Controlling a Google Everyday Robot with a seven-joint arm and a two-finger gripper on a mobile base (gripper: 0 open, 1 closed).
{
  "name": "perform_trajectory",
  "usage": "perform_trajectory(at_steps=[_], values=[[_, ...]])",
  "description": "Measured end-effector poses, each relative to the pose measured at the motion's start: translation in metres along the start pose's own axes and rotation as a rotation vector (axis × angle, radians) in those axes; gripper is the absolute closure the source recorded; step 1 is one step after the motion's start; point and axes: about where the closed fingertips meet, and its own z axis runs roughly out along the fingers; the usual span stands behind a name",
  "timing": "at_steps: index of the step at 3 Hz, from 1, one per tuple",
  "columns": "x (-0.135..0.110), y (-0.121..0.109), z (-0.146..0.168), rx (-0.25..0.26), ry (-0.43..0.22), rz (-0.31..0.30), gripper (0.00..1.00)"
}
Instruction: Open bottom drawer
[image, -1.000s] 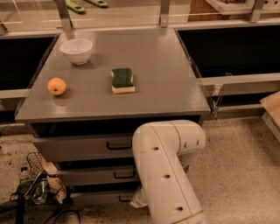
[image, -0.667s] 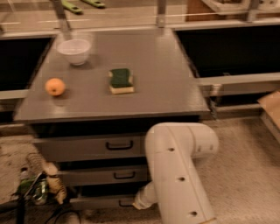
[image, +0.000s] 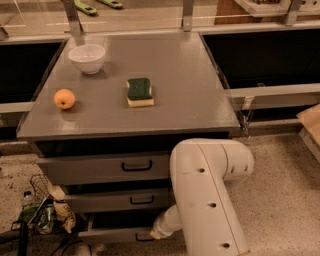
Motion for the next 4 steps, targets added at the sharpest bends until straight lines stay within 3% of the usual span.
perform_trajectory(at_steps=[4], values=[[0.009, 0.013, -0.016, -0.015, -0.010, -0.004, 1.00]])
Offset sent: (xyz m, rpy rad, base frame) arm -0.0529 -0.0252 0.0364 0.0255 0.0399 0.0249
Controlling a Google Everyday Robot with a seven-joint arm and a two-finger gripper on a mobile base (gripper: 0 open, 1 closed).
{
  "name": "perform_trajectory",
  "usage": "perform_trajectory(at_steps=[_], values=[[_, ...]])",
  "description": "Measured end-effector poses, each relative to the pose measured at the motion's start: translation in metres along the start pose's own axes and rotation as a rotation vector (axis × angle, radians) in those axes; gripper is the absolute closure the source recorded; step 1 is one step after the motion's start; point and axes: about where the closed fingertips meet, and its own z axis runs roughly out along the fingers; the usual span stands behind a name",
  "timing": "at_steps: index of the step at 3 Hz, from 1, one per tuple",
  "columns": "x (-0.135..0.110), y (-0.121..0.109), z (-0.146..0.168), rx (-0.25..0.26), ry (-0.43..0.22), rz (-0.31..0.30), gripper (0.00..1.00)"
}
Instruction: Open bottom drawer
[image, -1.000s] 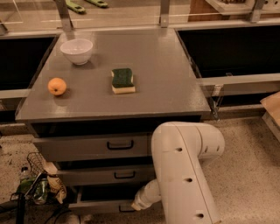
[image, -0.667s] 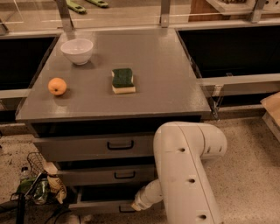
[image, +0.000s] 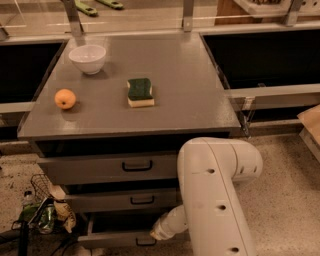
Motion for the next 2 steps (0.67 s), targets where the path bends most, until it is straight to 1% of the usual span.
perform_trajectory(at_steps=[1, 2], values=[[-0.011, 0.003, -0.029, 0.019, -0.060, -0.021, 1.00], [-0.010, 0.008, -0.042, 0.019, -0.053, -0.029, 1.00]])
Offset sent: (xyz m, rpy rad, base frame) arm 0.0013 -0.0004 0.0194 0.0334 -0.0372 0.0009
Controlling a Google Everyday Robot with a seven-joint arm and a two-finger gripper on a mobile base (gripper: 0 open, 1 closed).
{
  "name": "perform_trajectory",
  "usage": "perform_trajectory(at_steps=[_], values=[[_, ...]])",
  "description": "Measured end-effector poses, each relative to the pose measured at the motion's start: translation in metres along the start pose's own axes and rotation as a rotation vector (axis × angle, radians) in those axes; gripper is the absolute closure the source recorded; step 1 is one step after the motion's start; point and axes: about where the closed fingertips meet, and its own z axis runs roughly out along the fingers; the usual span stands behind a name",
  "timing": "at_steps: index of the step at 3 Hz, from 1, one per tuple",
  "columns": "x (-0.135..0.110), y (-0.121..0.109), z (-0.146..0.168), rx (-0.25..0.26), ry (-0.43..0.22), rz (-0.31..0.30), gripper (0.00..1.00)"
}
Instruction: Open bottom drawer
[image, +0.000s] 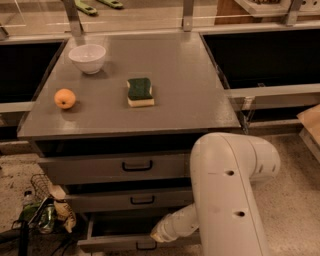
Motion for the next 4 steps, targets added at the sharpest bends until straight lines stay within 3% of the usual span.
perform_trajectory(at_steps=[2, 3, 4], values=[[0.0002, 0.0000, 0.0009, 0.000, 0.000, 0.001, 0.50], [0.0002, 0.0000, 0.0009, 0.000, 0.000, 0.001, 0.19], [0.0002, 0.0000, 0.0009, 0.000, 0.000, 0.001, 0.00]])
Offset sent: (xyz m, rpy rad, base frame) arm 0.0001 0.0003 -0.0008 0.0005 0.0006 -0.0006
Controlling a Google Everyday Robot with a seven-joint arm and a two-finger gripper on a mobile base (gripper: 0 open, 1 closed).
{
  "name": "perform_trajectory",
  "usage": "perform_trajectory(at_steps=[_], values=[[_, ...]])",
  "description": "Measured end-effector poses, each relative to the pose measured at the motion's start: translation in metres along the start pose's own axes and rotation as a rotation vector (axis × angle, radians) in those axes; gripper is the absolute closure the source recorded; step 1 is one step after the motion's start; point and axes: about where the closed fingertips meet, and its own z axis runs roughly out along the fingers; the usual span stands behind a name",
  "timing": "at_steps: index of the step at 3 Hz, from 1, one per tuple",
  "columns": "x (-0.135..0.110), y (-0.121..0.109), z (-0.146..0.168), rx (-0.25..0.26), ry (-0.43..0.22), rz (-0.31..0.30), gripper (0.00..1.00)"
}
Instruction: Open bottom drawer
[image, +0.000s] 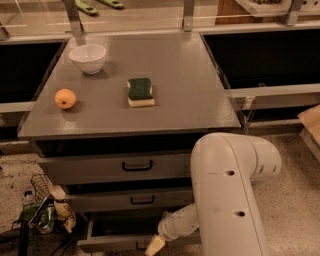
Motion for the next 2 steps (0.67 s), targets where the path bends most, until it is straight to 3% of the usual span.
perform_trajectory(at_steps=[2], values=[[0.006, 0.002, 0.011, -0.017, 0.006, 0.024, 0.00]])
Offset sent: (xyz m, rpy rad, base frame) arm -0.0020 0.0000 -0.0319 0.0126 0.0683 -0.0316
